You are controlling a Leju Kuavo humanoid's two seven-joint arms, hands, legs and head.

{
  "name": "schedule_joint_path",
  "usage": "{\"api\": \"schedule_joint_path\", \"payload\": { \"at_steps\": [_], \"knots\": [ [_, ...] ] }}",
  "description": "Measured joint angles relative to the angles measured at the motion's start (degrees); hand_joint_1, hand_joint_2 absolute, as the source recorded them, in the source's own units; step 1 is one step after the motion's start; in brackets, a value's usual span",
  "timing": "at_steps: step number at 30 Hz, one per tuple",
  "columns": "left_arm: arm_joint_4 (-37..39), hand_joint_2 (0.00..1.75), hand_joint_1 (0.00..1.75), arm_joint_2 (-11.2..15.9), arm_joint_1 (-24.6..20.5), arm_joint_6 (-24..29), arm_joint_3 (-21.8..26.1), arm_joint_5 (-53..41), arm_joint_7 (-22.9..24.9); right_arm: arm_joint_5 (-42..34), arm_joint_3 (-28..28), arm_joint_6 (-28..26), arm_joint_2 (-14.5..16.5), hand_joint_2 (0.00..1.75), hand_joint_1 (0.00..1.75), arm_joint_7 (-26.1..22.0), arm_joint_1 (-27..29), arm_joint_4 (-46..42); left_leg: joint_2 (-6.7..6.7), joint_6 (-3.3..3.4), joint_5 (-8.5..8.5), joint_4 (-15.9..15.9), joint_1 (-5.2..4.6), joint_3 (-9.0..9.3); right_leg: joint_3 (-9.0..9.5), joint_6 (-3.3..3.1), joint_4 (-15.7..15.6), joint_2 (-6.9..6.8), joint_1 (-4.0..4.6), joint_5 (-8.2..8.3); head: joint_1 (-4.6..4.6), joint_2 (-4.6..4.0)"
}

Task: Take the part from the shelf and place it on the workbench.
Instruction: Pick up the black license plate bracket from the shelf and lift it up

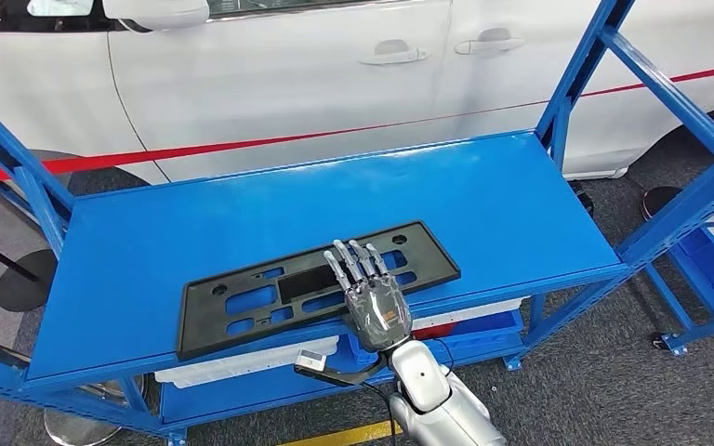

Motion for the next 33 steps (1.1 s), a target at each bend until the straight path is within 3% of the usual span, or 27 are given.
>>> {"api": "schedule_joint_path", "payload": {
  "at_steps": [2, 5, 6, 7, 8, 10, 12, 14, 17, 18, 20, 21, 22, 23, 25, 26, 28, 31, 33],
  "knots": [
    [0.0, 0.0, 0.0, 0.02, -0.1, 0.01, 0.0, 0.05, 0.01, -0.05, 0.0, -0.01, 0.03, 1.75, 0.0, 0.0, -0.13, 0.08, 0.1, -0.56, -1.34, 2.37, 0.02, -0.8, 0.78, -0.69, -0.55, -0.06, -0.3, -0.23, 0.0, 0.0],
    [0.0, 0.0, 0.0, 0.02, -0.06, 0.02, 0.0, 0.05, 0.04, -0.05, 0.02, -0.01, 0.09, 1.75, 0.0, -0.03, -0.26, 0.28, 0.14, -1.17, -5.78, 13.91, 0.14, -7.03, 1.83, -1.43, -0.74, -0.24, -0.19, -1.04, 0.0, 0.0],
    [0.0, 0.0, 0.0, 0.02, 0.0, 0.02, 0.0, 0.05, 0.05, -0.04, 0.02, -0.01, 0.1, 1.75, 0.0, -0.05, -0.21, 0.39, 0.14, -1.29, -6.2, 16.81, 0.16, -8.99, 2.19, -1.5, -0.73, -0.23, -0.11, -1.35, 0.0, 0.0],
    [0.0, 0.0, 0.0, 0.02, 0.05, 0.02, 0.0, 0.05, 0.07, -0.05, 0.02, -0.01, 0.1, 1.75, 0.0, -0.05, -0.18, 0.5, 0.14, -1.32, -5.34, 17.56, 0.17, -9.95, 2.64, -1.49, -0.72, -0.16, -0.07, -1.71, 0.0, 0.0],
    [0.0, 0.0, 0.0, 0.03, 0.1, 0.03, 0.0, 0.05, 0.09, -0.05, 0.02, -0.01, 0.1, 1.75, 0.0, -0.05, -0.18, 0.58, 0.14, -1.25, -3.19, 15.76, 0.17, -9.7, 3.22, -1.43, -0.72, -0.07, -0.06, -2.11, 0.0, 0.0],
    [0.02, 0.0, 0.0, 0.07, 0.13, 0.09, 0.0, 0.08, 0.14, 0.04, 0.02, -0.01, 0.11, 1.75, 0.0, -0.02, -0.25, 0.75, 0.17, -0.77, 2.1, 8.04, 0.09, -7.01, 4.42, -1.14, -0.71, 0.07, -0.01, -3.03, 0.01, 0.0],
    [0.09, 0.0, 0.0, 0.1, 0.07, 0.15, 0.0, 0.13, 0.23, 0.17, 0.03, -0.01, 0.16, 1.75, 0.88, 0.03, -0.53, 1.04, 0.22, -0.08, 4.19, 2.26, -0.18, -4.74, 4.87, -0.6, -0.57, 0.16, 0.15, -3.67, 0.01, 0.0],
    [0.13, 0.0, 0.0, 0.1, -0.03, 0.25, 0.0, 0.2, 0.32, 0.22, 0.09, -0.01, 0.29, 1.75, 1.75, 0.09, -0.95, 1.55, 0.19, 0.45, 3.82, 1.04, -0.38, -4.38, 4.73, -0.07, -0.53, 0.2, 0.24, -3.82, 0.0, 0.0],
    [0.13, 0.0, 0.0, -0.11, -0.08, 0.98, -0.05, 0.34, 0.25, -0.14, 0.38, -0.01, 0.56, 1.75, 1.75, 0.2, -2.2, 3.08, 0.19, 1.19, 3.81, 0.51, 0.04, -4.07, 3.88, 0.79, 1.29, 0.12, 0.18, -5.08, 0.0, 0.0],
    [0.13, 0.0, 0.0, -0.19, -0.14, 1.33, -0.07, 0.49, 0.15, -0.52, 0.49, -0.01, 0.68, 1.75, 1.75, 0.03, -2.76, 3.95, 0.22, 1.45, 3.75, 0.35, 0.15, -3.87, 2.53, 1.09, 3.9, 0.1, 0.1, -6.29, 0.0, 0.0],
    [0.13, 0.0, 0.0, -0.21, -0.27, 1.78, -0.09, 0.86, -0.09, -1.44, 0.61, -0.01, 0.96, 1.75, 1.75, -0.43, -3.48, 5.8, 0.21, 1.88, 3.44, 0.33, 0.14, -3.65, -1.92, 1.5, 11.66, 0.08, -0.15, -9.03, 0.0, 0.0],
    [0.13, 0.0, 0.0, -0.21, -0.29, 1.86, -0.09, 1.04, -0.2, -1.84, 0.63, -0.01, 1.08, 1.75, 1.75, -0.55, -3.57, 6.58, 0.14, 1.98, 3.26, 0.35, 0.15, -3.49, -4.06, 1.66, 14.89, 0.08, -0.32, -9.61, 0.0, 0.0],
    [0.13, 0.0, 0.0, -0.22, -0.25, 1.89, -0.09, 1.14, -0.27, -2.07, 0.64, -0.01, 1.15, 1.75, 1.75, -0.58, -3.6, 7.19, 0.05, 2.01, 3.05, 0.38, 0.15, -3.25, -5.36, 1.77, 16.25, 0.06, -0.48, -9.04, 0.0, 0.0],
    [0.13, 0.0, 0.0, -0.26, -0.2, 1.89, -0.1, 1.21, -0.32, -2.25, 0.65, -0.01, 1.25, 1.75, 1.75, -0.59, -3.69, 7.71, -0.04, 1.96, 2.79, 0.44, 0.17, -2.91, -5.53, 1.82, 15.27, 0.04, -0.62, -7.26, 0.0, 0.0],
    [0.13, 0.0, 0.0, -0.39, -0.16, 1.88, -0.13, 1.25, -0.37, -2.47, 0.67, -0.01, 1.48, 1.75, 1.75, -0.61, -4.08, 8.45, -0.17, 1.63, 2.17, 0.57, 0.2, -2.17, -3.22, 1.65, 8.38, -0.04, -0.78, -2.28, 0.0, 0.0],
    [0.14, 0.0, 0.0, -0.45, -0.22, 1.88, -0.15, 1.26, -0.37, -2.62, 0.68, -0.01, 1.61, 1.75, 1.75, -0.7, -4.36, 8.68, -0.19, 1.35, 1.86, 0.71, 0.09, -1.93, -1.83, 1.48, 4.9, -0.07, -0.69, -0.64, 0.0, 0.0],
    [0.14, 0.0, 0.0, -0.48, -0.34, 1.86, -0.19, 1.32, -0.39, -3.12, 0.69, -0.04, 1.85, 1.75, 1.75, -1.1, -4.86, 8.87, -0.19, 0.67, 1.51, 0.79, -0.08, -1.84, -0.45, 0.97, 1.46, -0.07, -0.41, -0.11, 0.0, 0.0],
    [0.15, 0.0, 0.0, -0.47, -0.43, 1.84, -0.22, 1.61, -0.5, -3.93, 0.71, -0.16, 2.3, 1.75, 1.75, -1.71, -5.41, 8.88, -0.06, -0.41, 1.1, 0.83, -0.01, -1.7, -0.05, -0.02, 0.64, 0.03, -0.35, -0.48, -0.01, 0.0],
    [0.15, 0.0, 0.0, -0.46, -0.45, 1.86, -0.23, 1.86, -0.57, -4.35, 0.7, -0.18, 2.61, 1.75, 1.75, -2.02, -5.75, 8.88, 0.0, -0.86, -0.88, 3.9, 0.14, -2.87, 0.41, -0.77, 0.18, -0.09, -0.55, -0.46, -0.01, 0.0]
  ]
}}
